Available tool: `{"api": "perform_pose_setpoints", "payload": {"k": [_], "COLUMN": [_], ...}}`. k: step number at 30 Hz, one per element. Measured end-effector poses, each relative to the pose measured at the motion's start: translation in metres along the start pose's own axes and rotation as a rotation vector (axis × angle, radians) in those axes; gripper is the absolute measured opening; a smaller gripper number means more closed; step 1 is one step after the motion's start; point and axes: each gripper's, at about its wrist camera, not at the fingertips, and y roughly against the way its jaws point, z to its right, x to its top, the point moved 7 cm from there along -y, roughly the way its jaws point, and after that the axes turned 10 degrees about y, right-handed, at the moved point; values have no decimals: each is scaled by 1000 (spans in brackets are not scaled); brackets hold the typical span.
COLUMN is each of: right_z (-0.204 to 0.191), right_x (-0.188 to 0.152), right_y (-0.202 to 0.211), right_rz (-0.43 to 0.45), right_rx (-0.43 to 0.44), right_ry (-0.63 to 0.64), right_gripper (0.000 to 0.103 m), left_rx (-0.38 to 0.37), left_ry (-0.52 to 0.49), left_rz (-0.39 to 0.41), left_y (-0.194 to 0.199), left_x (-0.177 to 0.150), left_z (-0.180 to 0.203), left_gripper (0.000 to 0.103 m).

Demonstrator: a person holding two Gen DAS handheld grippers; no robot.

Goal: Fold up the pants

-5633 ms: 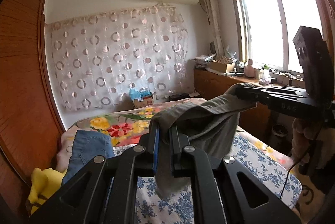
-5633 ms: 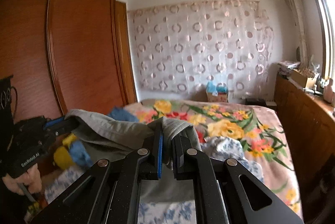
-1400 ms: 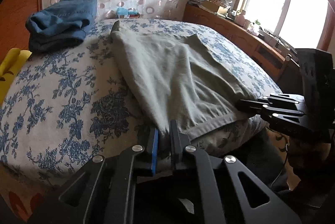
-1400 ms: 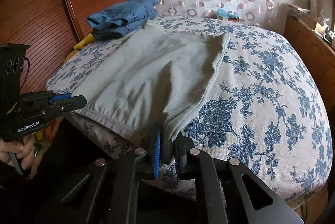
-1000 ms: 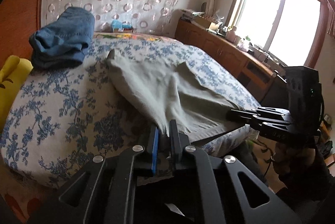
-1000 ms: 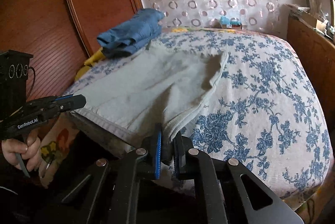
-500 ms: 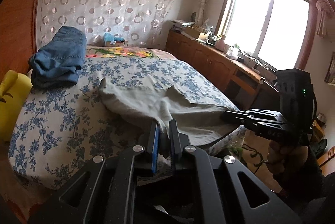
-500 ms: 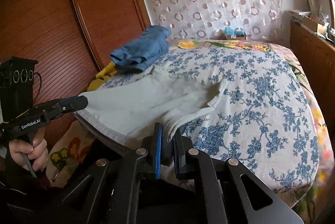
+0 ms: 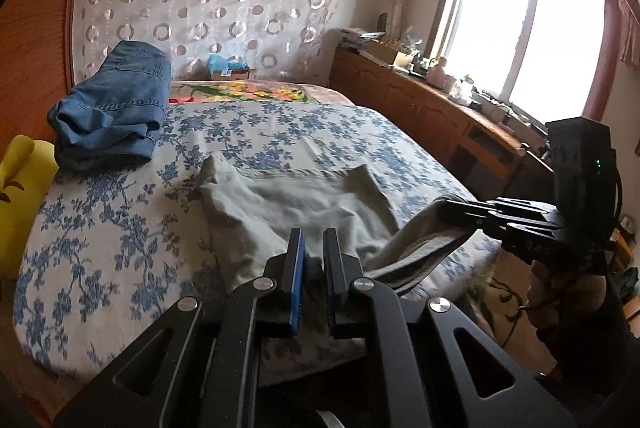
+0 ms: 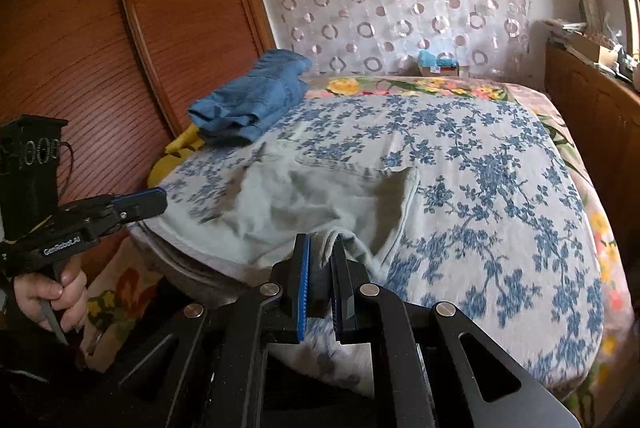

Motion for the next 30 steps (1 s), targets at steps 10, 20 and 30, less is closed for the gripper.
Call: {"api": "perform_pose_setpoints", "payload": {"k": [10, 20, 30], "right_z": [14, 29, 54], "right_x": [36, 55, 61], "right_y": [-38, -79, -139], "right_rz": [-1, -27, -120], "right_rx": [-34, -69, -146], "right_ry": [11, 16, -21], "right_gripper": [9, 9, 9], "left_rx": [34, 57, 110], "left_ry": [-6, 8, 8], "left_rz": [38, 70, 49], "left_y": [-14, -21, -30], "left_x": [38, 61, 56], "left_z": [-9, -18, -33], "left_gripper": [9, 8, 15]}}
